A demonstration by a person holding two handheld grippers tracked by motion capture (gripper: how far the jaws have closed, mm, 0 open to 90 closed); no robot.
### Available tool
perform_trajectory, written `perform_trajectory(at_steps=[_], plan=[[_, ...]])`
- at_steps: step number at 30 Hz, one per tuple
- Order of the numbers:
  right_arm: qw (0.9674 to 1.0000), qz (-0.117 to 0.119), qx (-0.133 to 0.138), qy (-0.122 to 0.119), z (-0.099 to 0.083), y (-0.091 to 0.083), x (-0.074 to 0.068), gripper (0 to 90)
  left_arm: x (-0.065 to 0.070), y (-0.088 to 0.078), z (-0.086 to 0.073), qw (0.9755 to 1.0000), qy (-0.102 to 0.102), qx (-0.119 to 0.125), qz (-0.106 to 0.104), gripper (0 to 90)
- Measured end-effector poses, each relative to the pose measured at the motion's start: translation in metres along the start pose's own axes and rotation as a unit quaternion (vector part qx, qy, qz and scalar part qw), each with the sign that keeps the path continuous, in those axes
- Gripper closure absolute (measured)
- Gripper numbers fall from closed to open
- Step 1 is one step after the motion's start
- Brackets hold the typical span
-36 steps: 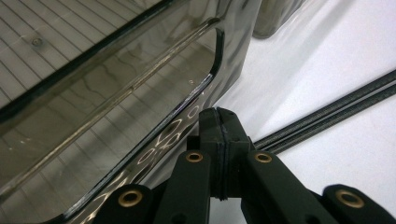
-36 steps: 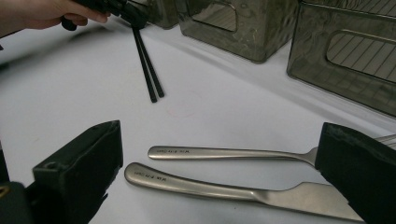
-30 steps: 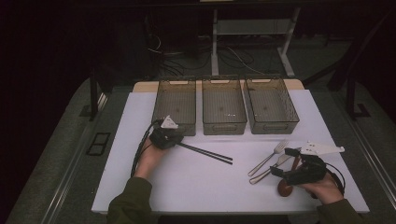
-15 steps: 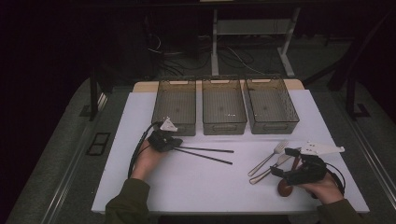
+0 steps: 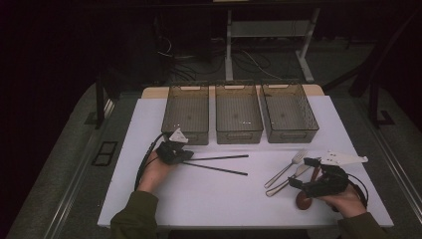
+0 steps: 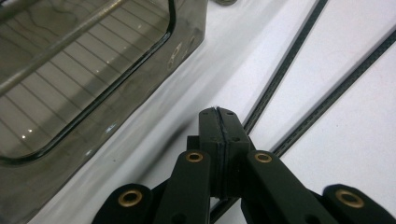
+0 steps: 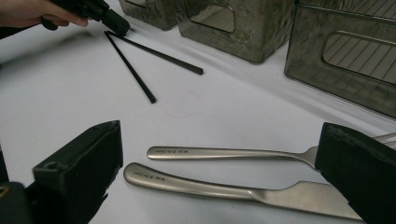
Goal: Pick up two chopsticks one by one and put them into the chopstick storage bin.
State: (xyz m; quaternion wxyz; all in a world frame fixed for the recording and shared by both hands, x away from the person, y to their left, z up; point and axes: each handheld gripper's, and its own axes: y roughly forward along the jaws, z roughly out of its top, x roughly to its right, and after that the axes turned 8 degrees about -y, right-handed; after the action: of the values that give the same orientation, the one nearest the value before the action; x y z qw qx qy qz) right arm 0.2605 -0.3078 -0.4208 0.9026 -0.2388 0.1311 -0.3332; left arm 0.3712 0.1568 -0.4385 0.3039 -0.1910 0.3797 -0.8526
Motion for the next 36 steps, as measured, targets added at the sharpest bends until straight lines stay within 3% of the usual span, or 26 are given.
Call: perform_trajectory(at_steps=[3,8,13,15,16,20,28,32,36], plan=[[1.0,-0.001,0.0,0.0,0.0,0.0,0.0,1.2,0.002,-0.009,0.001,0.9999,0.0,0.015,0.0,89.2],[1.0,0.0,0.0,-0.001,0.0,0.0,0.0,1.2,0.0,-0.016,-0.004,0.9998,-0.001,0.012,0.014,89.2],[1.0,-0.001,-0.001,-0.001,0.0,0.0,0.0,1.2,-0.008,-0.015,-0.01,0.9995,-0.009,0.001,0.031,89.2],[1.0,-0.001,0.0,-0.002,0.0,0.0,0.0,1.2,-0.01,-0.015,-0.011,0.9995,-0.004,-0.001,0.033,89.2],[1.0,-0.001,0.0,-0.001,0.0,0.0,0.0,1.2,-0.01,-0.015,-0.012,0.9994,-0.014,-0.001,0.032,89.2],[1.0,-0.002,0.0,0.0,0.0,-0.001,0.0,1.2,-0.011,-0.015,-0.015,0.9989,-0.018,-0.016,0.04,89.2],[1.0,-0.002,-0.001,-0.001,0.0,-0.001,0.0,1.2,-0.014,-0.023,-0.023,0.9992,-0.016,-0.017,0.033,89.2],[1.0,-0.002,-0.001,-0.001,0.0,-0.001,0.0,1.2,-0.011,-0.026,-0.027,0.9993,-0.021,-0.018,0.027,89.2],[1.0,-0.002,-0.001,-0.001,0.0,-0.001,0.0,1.2,-0.005,-0.028,-0.03,0.9995,-0.011,-0.021,0.02,89.2]])
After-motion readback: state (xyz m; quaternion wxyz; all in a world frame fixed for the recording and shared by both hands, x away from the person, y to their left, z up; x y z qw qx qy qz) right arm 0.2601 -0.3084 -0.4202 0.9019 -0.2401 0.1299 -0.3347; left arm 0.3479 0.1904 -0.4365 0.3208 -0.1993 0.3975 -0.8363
